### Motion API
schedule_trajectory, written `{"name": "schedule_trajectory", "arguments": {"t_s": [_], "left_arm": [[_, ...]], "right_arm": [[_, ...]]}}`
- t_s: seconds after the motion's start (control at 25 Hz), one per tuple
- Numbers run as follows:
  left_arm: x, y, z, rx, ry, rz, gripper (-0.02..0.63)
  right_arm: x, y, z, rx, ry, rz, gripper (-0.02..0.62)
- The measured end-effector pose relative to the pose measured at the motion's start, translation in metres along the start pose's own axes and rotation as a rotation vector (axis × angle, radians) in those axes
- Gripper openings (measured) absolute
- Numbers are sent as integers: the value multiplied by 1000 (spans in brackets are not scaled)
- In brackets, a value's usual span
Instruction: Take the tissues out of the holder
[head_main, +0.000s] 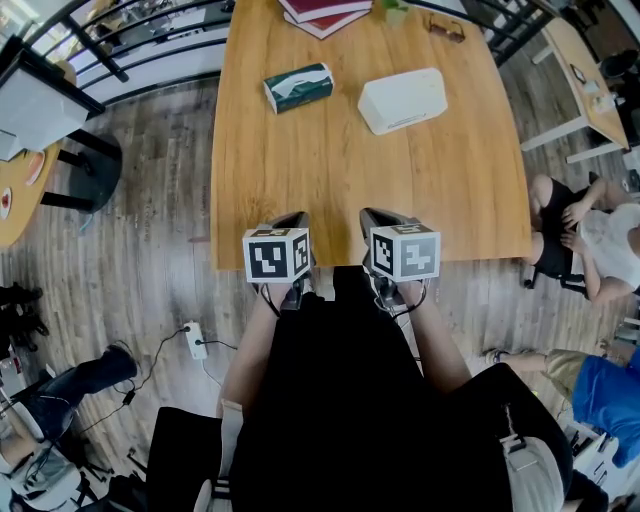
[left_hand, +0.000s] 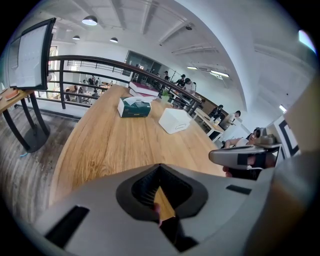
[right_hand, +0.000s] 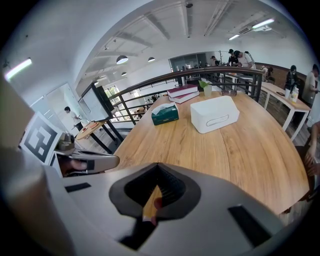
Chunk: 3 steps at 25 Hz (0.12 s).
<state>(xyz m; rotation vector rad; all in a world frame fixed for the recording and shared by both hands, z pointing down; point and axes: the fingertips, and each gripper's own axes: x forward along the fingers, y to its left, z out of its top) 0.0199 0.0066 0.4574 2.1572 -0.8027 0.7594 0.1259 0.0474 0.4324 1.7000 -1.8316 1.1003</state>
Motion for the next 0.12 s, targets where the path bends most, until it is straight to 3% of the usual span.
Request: {"name": "schedule_trajectory", "arguments": {"t_s": [0.12], "left_arm": [[-1,2,0,0,2,2,11]], "right_arm": [[1,3,1,-3,-1,10,11]]}}
